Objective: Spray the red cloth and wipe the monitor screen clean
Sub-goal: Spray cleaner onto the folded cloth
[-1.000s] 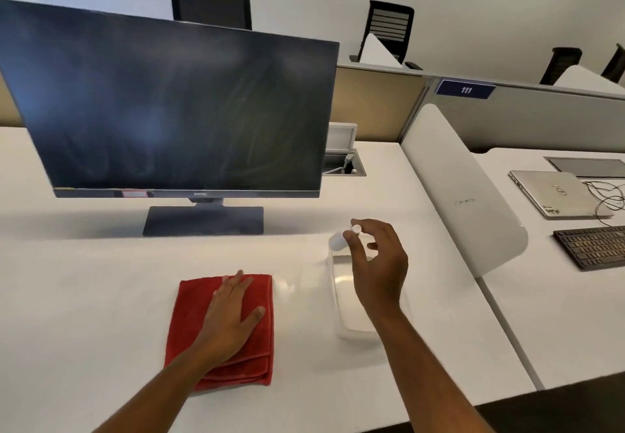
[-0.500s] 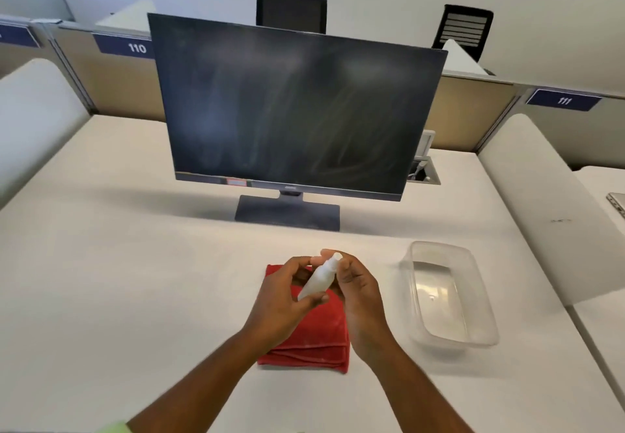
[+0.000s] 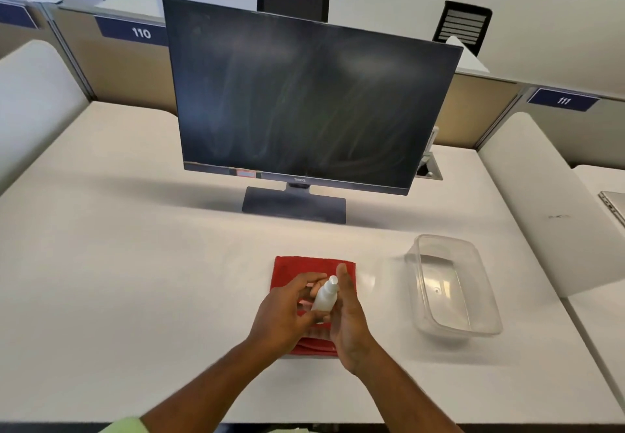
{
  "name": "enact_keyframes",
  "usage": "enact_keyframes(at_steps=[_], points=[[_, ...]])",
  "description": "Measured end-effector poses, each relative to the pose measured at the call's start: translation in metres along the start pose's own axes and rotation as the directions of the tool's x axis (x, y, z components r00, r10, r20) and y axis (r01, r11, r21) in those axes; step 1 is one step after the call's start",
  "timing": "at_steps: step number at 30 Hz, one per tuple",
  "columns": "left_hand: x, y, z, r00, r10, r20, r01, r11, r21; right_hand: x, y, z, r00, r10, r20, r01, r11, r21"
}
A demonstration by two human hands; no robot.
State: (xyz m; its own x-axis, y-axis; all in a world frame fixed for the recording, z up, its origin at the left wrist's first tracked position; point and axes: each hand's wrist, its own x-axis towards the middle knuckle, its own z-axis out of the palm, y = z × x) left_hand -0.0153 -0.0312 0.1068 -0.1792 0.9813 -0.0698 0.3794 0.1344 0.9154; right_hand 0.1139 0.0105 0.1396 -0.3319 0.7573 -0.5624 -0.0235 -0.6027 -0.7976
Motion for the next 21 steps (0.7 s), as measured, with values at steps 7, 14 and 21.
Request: enact_keyframes(at_steps=[7, 14, 21], points=[[-0.002, -0.009, 0.014, 0.999, 0.045, -0.016, -0.043, 0.991, 0.13, 0.0, 0.009, -0.004, 0.997, 0.035, -0.071, -0.04, 0.997, -0.07], [-0.009, -0.042, 0.008, 0.993, 0.12, -0.012, -0.112, 0.957, 0.269, 0.014, 0.012, -0.034, 0.949, -0.312, -0.037, 0.149, 0.552, -0.821], [-0.009, -0.097, -0.016, 0.987, -0.097, -0.129, 0.142, 0.898, 0.415, 0.033, 0.022, -0.069, 0.913, -0.401, -0.076, 0.018, 0.226, -0.974]])
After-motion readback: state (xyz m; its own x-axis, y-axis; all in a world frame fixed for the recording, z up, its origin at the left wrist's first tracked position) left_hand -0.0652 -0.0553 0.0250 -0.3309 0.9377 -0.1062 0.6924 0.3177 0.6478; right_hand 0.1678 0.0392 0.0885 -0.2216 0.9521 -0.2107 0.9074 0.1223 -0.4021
